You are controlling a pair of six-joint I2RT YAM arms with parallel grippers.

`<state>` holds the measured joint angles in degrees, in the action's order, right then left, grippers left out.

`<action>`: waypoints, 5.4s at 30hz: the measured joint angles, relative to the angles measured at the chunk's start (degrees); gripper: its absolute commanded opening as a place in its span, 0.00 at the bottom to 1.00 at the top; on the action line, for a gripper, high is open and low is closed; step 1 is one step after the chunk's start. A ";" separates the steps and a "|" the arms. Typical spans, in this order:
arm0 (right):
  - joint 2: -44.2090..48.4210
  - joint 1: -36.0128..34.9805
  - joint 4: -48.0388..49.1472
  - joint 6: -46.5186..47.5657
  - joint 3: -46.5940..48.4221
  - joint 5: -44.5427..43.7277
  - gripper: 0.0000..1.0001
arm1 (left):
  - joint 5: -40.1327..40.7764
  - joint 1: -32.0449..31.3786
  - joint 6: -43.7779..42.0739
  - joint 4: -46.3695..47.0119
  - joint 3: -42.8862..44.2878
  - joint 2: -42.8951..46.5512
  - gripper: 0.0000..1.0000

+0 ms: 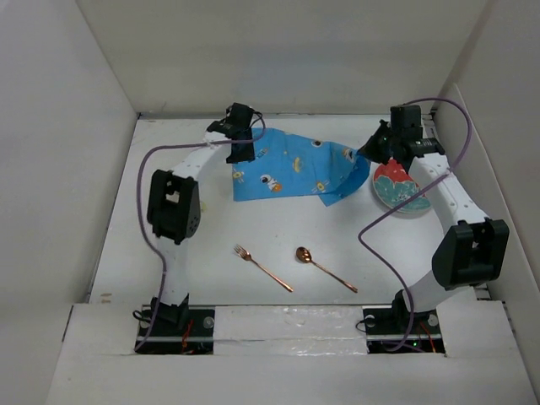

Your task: Set the dinner table for one person

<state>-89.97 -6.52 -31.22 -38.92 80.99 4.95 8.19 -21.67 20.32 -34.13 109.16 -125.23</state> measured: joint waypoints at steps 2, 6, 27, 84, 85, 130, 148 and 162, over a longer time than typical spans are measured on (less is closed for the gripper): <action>0.33 0.00 0.42 0.26 0.20 -0.17 0.00 | -0.37 -0.28 0.98 2.97 -7.65 9.49 0.09; 0.33 0.00 0.92 0.81 0.28 -0.28 0.00 | -0.37 -2.03 3.58 10.36 -20.74 27.76 0.12; 8.41 0.46 3.08 3.17 -7.87 4.57 0.00 | 9.99 -7.74 20.83 18.73 -41.88 22.91 0.52; 15.98 5.70 -0.26 2.89 0.74 8.72 0.00 | 11.78 -5.62 11.63 9.81 -16.09 27.93 0.00; 16.33 5.64 -0.42 2.64 2.45 8.28 0.00 | 10.60 -5.18 11.39 9.79 -13.33 29.79 0.00; -1.42 6.05 9.90 3.43 -18.86 10.29 0.00 | -12.55 17.27 9.27 23.56 -46.71 32.83 0.00; 7.37 6.08 6.34 6.27 -25.70 8.52 0.00 | -15.23 17.27 1.16 16.33 -48.09 37.66 0.00; 8.90 6.08 0.74 7.63 -29.59 7.23 0.00 | -20.50 17.27 -1.86 11.74 -50.69 40.65 0.00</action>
<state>-81.08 -0.45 -30.48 -31.29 51.40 12.19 -12.32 -4.40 18.46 -22.39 58.48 -84.58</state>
